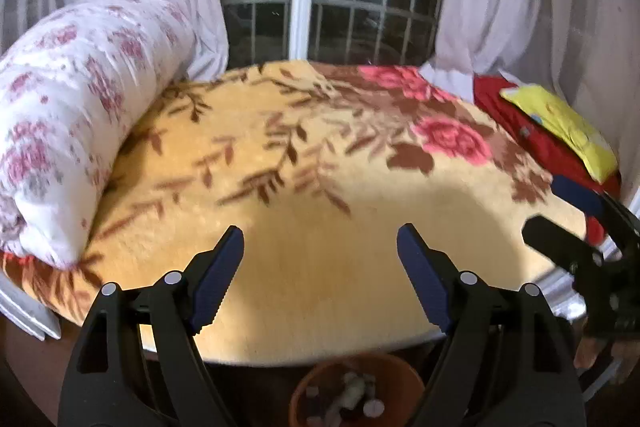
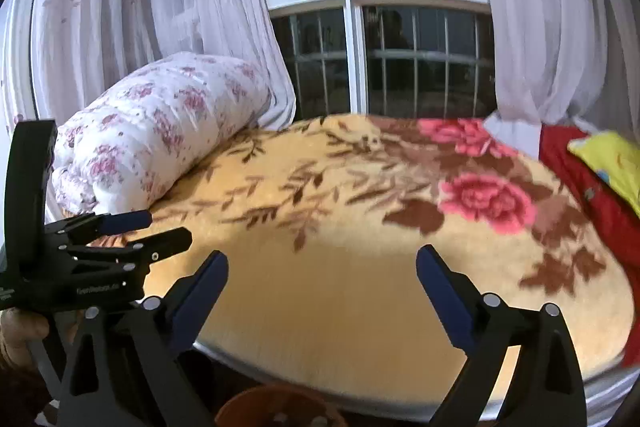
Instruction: Collect trash
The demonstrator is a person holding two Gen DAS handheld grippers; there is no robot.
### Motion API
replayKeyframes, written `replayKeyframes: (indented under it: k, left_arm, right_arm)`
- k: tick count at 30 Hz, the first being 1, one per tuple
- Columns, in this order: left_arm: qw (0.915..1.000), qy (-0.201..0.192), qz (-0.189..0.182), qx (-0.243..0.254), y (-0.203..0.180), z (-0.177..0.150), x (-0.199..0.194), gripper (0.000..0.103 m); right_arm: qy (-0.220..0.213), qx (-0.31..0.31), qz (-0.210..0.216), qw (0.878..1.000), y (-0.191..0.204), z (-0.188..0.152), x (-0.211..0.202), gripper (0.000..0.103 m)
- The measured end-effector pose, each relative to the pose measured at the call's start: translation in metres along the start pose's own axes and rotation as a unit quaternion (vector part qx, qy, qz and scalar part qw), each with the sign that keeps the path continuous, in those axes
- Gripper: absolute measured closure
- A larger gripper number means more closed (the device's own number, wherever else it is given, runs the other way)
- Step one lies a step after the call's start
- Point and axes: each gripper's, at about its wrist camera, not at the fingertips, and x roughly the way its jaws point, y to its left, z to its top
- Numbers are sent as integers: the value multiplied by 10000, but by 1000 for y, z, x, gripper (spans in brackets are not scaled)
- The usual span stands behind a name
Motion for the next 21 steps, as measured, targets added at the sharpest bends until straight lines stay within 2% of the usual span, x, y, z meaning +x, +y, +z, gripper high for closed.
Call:
replayKeyframes:
  k: [6, 10, 15, 21]
  left_arm:
    - [9995, -222, 182, -141, 2, 23, 7, 26]
    - [9982, -368, 453, -104, 1, 31, 13, 26]
    - [9972, -344, 663, -101, 4, 31, 26, 22]
    - [9957, -352, 781, -338, 19, 30, 34, 21]
  right_arm:
    - [-118, 133, 38, 9998, -7, 15, 9, 6]
    - [-163, 174, -23, 9997, -10, 20, 17, 5]
    - [-174, 145, -230, 9995, -10, 23, 32, 5]
    - [-233, 219, -313, 9990, -13, 16, 42, 5]
